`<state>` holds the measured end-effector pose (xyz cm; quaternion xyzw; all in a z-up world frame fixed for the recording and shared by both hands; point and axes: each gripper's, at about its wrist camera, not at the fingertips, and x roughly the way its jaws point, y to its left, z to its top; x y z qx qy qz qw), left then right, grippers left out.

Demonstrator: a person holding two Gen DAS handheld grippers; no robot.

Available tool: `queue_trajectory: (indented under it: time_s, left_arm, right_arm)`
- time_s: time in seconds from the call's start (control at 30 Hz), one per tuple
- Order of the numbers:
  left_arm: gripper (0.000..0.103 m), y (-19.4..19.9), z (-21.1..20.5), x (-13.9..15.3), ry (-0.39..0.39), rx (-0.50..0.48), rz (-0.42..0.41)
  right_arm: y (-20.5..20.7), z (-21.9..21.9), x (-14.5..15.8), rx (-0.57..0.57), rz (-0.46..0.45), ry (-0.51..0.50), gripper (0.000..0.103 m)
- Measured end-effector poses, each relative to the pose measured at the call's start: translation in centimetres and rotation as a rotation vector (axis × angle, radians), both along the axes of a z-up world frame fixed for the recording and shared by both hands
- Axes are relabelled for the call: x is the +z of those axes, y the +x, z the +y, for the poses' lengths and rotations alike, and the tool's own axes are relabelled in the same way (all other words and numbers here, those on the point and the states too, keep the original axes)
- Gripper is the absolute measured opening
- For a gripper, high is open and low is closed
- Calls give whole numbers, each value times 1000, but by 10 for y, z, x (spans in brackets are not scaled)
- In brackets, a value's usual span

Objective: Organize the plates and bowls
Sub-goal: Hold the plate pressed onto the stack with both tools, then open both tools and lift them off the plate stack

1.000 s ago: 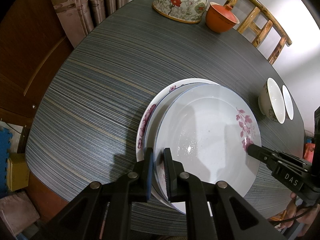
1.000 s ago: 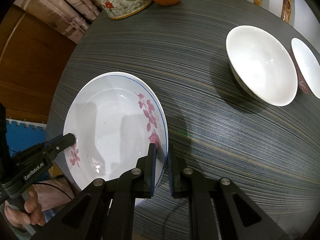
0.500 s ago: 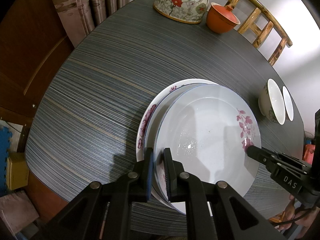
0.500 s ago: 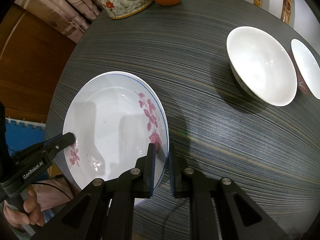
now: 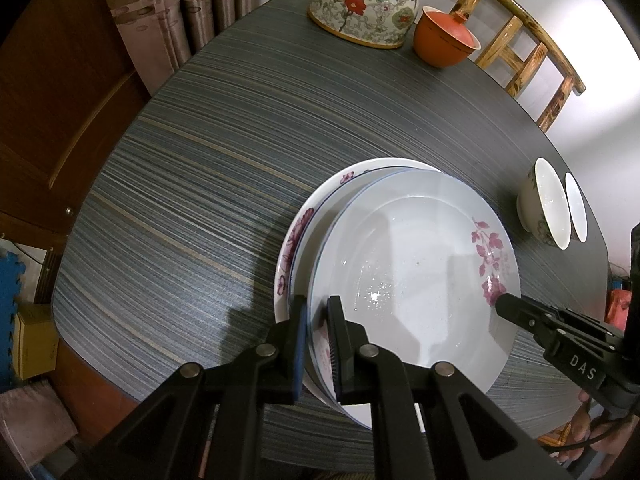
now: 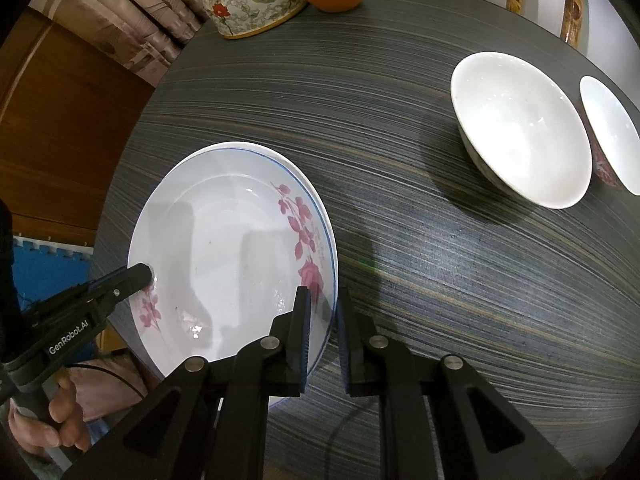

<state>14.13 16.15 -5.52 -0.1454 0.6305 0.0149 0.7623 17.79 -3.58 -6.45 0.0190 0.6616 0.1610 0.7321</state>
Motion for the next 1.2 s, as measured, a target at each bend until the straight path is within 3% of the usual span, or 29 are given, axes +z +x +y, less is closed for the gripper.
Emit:
queue_trajectory:
  time_s: [0.2,0.33,0.4,0.73,1.0,1.2]
  left_arm:
    - [10,0,0,4,9,-1,-8]
    - [10,0,3,9,56,-3,-27]
    - [11,1,6,13,9,-5,-46]
    - [11,1,-18,41,43,-43,-84]
    - [16,4,-55,48,39,-101,-89]
    - [30,4,-77,56,30,-124,-101]
  right_arm:
    - [-1,0,1,1,3,0,15]
    - [-2,4,4,10,4,1,16]
    - [-2,7,7,13,-6,3,19]
    - [-11,5,20,21,-34,47,23]
    - [-17,-32,28,-40,-56,63,23]
    - [-21,-64,31,-83,-64,56,25]
